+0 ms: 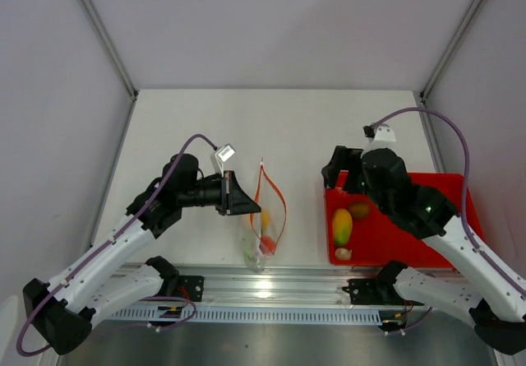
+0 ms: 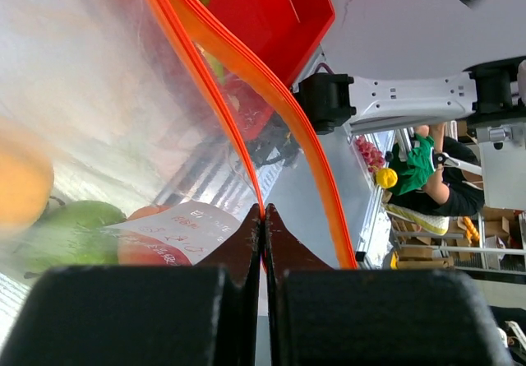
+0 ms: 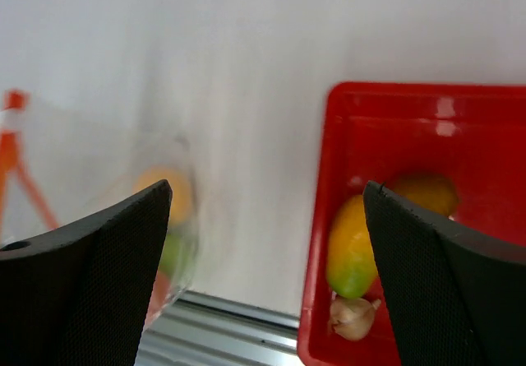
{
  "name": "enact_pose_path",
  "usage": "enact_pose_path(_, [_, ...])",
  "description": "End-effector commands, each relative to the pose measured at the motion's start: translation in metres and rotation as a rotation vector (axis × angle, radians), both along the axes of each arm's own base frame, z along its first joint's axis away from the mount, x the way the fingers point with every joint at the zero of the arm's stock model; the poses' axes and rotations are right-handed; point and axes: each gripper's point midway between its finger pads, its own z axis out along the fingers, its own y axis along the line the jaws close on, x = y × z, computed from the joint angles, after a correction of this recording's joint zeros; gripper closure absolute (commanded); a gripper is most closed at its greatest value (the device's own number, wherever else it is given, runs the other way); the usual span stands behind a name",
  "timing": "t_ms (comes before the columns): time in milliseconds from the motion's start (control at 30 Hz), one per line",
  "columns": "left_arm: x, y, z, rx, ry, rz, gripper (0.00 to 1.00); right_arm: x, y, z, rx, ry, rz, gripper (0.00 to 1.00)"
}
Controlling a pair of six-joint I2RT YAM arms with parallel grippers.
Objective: Place the food in the zip-top bag and seal the zipper
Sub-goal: Pick up the fake fruit from the bin.
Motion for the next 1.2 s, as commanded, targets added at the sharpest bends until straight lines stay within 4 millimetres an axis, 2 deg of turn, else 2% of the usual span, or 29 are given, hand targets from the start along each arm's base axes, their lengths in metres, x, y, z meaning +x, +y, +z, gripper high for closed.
enact_pose_path(0, [-0.003,-0.002,0.008,-0.022,-0.028,-0.029,0.99,0.011,-0.044,-0.048,-0.005,0.164,-0.232,0.01])
enact_pose_path(133, [-0.001,0.0,0.003,-0.003,-0.007,-0.005,0.99,0.012,-0.068,-0.085,0.03,0.315,-0.38,0.0])
enact_pose_path(300, [-0.002,0.001,0.003,-0.004,-0.012,0.001,0.99,0.006,-0.073,-0.124,0.088,0.474,-0.442,0.01])
enact_pose_path(400, [-0.002,0.001,0.002,-0.005,-0.011,0.001,0.99,0.005,-0.073,-0.14,0.158,0.527,-0.494,0.01])
enact_pose_path(433, [-0.002,0.001,0.003,-0.006,-0.013,0.003,0.99,0.001,-0.079,-0.152,0.169,0.556,-0.531,0.01])
enact_pose_path(633, [-0.003,0.002,0.003,-0.006,-0.014,-0.001,1.0,-0.002,-0.102,-0.188,0.299,0.606,-0.765,0.03])
enact_pose_path(767, [-0.004,0.002,0.004,-0.011,-0.018,-0.002,1.0,0.005,-0.115,-0.201,0.378,0.603,-0.876,0.07])
enact_pose_path(1167, [-0.004,0.002,0.002,-0.008,-0.019,-0.002,0.99,0.034,-0.117,-0.219,0.44,0.584,-0.944,0.1])
